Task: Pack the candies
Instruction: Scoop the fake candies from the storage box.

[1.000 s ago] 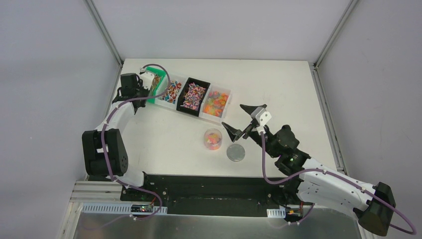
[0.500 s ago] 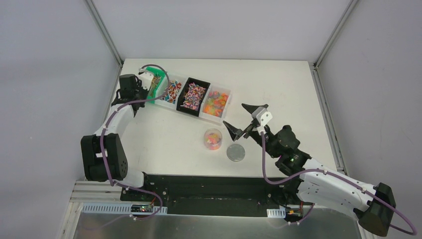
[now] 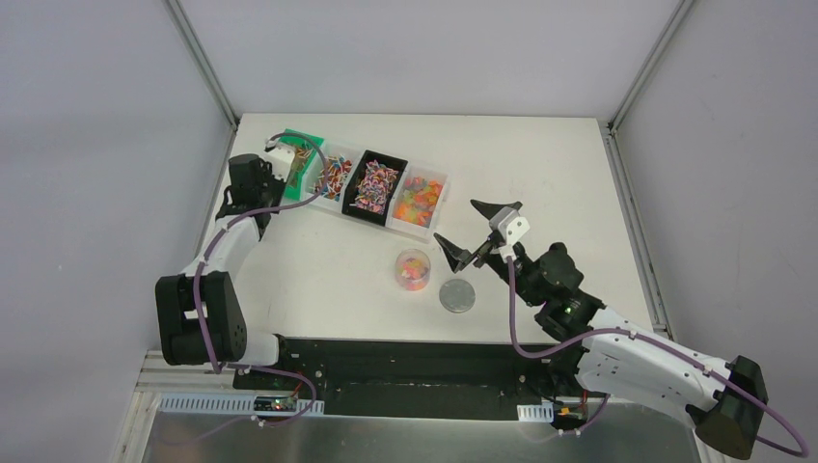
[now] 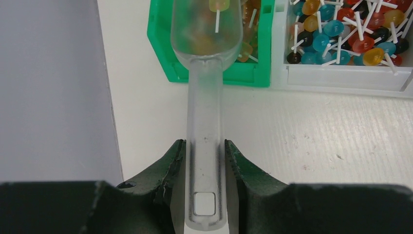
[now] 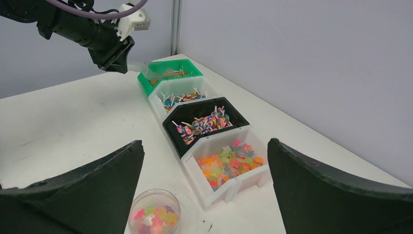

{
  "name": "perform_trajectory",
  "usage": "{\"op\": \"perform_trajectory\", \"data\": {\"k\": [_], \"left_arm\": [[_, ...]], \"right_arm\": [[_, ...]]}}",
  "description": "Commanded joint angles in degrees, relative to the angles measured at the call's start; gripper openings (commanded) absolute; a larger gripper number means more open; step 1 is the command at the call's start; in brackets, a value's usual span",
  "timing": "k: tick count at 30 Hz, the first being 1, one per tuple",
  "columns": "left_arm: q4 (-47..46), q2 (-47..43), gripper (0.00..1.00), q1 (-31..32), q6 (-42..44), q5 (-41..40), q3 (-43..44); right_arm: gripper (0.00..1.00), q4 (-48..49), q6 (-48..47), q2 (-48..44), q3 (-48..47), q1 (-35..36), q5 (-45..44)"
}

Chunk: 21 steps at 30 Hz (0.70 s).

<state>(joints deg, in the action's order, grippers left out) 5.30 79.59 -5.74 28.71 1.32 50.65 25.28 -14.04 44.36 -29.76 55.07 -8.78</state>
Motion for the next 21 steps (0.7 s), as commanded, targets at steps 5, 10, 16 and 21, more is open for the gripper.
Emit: {"op": "perform_trajectory", "data": {"k": [5, 10, 16, 21], "left_arm": [[-9.8, -4.7, 0.00, -1.2, -2.7, -0.7, -3.1], [-11.1, -7.2, 0.00, -1.4, -2.7, 0.4, -4.3], [-14.0, -10.8, 0.00, -1.4, -3.0, 2.5, -6.2], [-15.3, -13.8, 0.00, -1.5, -4.0, 6.2, -6.5]], "right_arm": [[1.00, -0.4, -0.4, -2.6, -2.8, 0.2, -1.0], [1.00, -0.7, -0.2, -2.9, -2.8, 0.2, -1.0], [1.00, -1.3, -0.2, -3.3, -3.1, 0.2, -1.0], [1.00, -1.7, 0.1, -3.8, -3.1, 0.3, -1.0]]}}
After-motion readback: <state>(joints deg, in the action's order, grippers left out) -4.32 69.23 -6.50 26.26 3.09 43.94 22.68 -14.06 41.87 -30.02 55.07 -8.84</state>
